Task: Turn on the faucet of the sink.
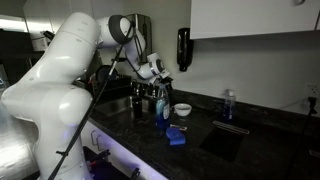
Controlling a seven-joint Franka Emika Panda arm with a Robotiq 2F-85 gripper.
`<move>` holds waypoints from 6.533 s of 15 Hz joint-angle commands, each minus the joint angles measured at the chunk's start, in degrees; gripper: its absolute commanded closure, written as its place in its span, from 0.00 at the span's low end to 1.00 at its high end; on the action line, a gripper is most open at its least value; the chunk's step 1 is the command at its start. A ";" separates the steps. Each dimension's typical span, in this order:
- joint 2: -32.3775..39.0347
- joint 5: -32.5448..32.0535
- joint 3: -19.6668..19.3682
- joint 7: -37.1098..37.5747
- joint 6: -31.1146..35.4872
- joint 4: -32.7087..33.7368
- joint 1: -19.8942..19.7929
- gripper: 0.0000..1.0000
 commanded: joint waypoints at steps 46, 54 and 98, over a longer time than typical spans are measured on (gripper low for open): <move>6.05 7.56 1.69 -6.74 -6.71 14.37 -0.60 0.00; 8.71 7.03 0.12 -6.33 -8.05 14.88 0.21 0.00; 6.20 2.57 0.99 -2.01 -26.34 17.31 1.40 0.00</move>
